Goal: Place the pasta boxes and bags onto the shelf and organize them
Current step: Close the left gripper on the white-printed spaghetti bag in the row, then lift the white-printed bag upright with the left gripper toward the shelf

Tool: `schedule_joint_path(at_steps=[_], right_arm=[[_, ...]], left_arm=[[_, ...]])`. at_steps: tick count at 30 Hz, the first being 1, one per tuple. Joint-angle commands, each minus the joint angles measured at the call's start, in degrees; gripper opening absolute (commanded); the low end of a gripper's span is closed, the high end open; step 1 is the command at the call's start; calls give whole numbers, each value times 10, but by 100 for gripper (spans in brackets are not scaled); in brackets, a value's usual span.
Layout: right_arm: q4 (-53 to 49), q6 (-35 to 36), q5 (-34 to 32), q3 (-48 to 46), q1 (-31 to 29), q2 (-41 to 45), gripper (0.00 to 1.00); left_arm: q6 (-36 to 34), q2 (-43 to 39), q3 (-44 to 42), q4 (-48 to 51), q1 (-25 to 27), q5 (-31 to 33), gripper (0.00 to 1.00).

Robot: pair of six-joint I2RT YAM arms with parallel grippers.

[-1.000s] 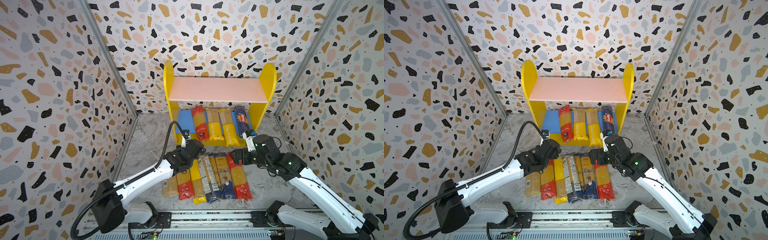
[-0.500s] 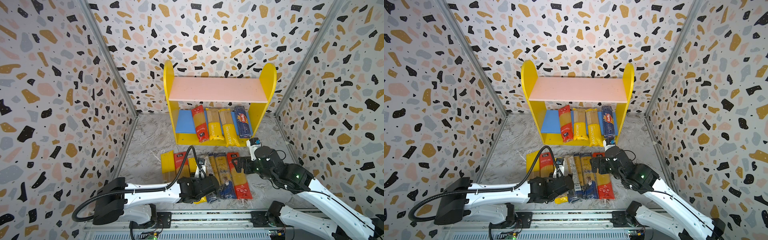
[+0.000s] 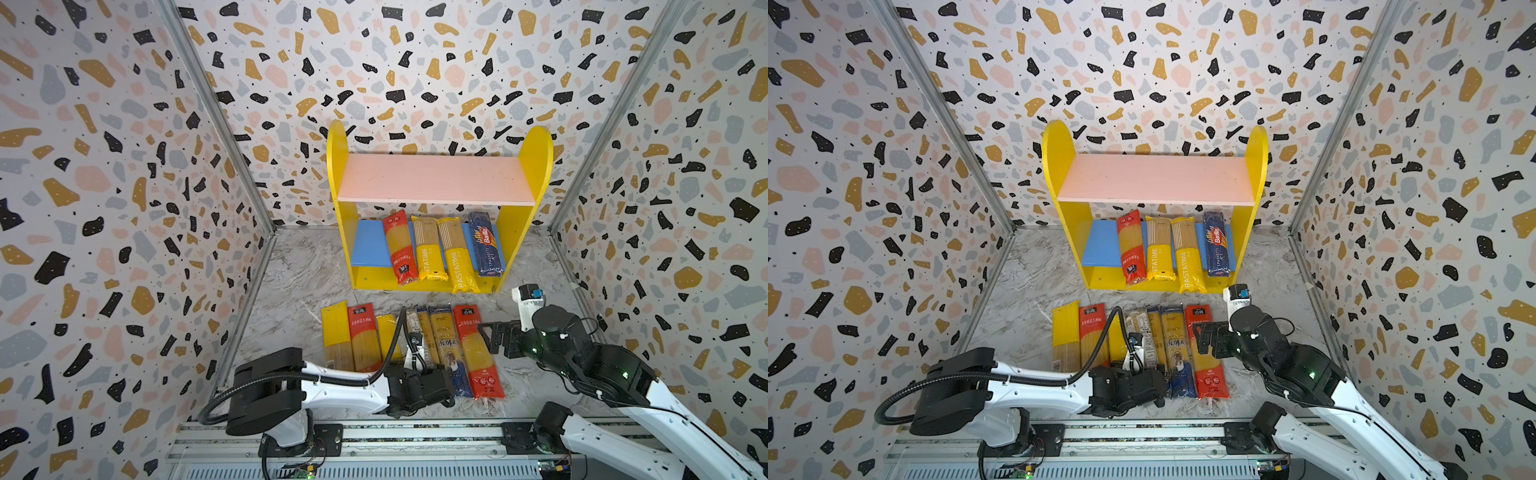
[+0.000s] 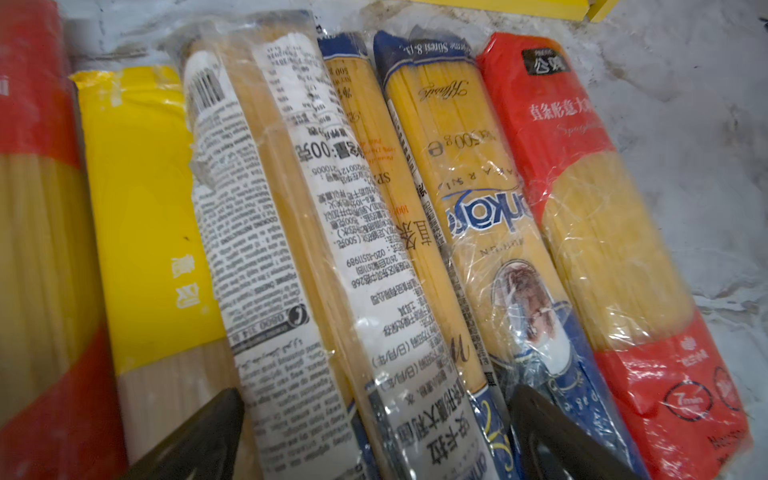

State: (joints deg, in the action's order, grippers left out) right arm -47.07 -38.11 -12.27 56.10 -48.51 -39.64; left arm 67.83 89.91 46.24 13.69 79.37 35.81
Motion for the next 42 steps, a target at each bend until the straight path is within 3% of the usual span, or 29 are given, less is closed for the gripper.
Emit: schedule_joint_path(at_steps=[1,7,10,11,16,25,28,42], right_arm=[[-14,4,-5,-3,-3,13,99],[-15,10,-4,-9,-3,23,99],[-16,11,-5,-12,-3,26,99],[-16,12,-5,-12,-3,27,99],[-16,16,-5,-13,-3,29,99],[8,22,6,-28,-3,10,99],[18,22,12,-28,-3,0,99],[40,37,19,5,-2,-46,99]], left_arm=[[20,22,19,-1,3,1,100],[24,68,34,-9,3,-13,100],[24,88,39,-14,3,-20,95],[23,91,39,-17,3,-23,90],[25,81,23,-13,2,-25,49],[14,-18,-13,41,1,17,9],[1,-51,-26,51,1,29,1],[11,-197,-68,130,1,61,0]])
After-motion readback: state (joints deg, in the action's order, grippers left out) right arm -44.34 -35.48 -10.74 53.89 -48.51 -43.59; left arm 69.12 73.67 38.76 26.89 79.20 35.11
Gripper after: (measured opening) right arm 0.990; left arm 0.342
